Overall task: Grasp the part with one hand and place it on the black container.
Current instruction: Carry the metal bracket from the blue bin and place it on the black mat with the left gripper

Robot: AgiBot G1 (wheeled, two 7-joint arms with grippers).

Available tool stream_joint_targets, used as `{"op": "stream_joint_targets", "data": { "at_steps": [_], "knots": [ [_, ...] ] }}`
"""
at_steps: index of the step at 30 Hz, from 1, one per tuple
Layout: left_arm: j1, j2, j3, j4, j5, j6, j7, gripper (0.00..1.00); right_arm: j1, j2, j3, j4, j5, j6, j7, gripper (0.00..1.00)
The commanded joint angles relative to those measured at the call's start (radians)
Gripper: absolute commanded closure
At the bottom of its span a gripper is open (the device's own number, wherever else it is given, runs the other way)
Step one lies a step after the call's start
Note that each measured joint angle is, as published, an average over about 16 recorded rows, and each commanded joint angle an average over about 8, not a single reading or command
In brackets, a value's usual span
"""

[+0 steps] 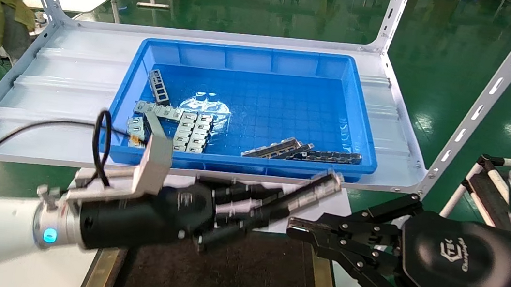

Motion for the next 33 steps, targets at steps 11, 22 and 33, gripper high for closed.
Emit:
{"op": "stream_joint_targets", "data": {
  "at_steps": [11, 22, 33],
  "knots": [
    [0.341, -0.104, 0.004, -0.349, -0.029, -0.3, -0.103, 1.0, 0.0, 0.0, 0.0, 0.0, 0.0, 0.0, 0.0, 1.0],
    [0.599, -0.064, 0.002, -0.563, 0.012, -0.868, -0.113, 1.0, 0.0, 0.0, 0.0, 0.0, 0.0, 0.0, 0.0, 1.0],
    [0.638, 0.069, 0.077, -0.57, 0.021, -1.213, -0.177, 1.0, 0.0, 0.0, 0.0, 0.0, 0.0, 0.0, 0.0, 1.0]
  ]
}}
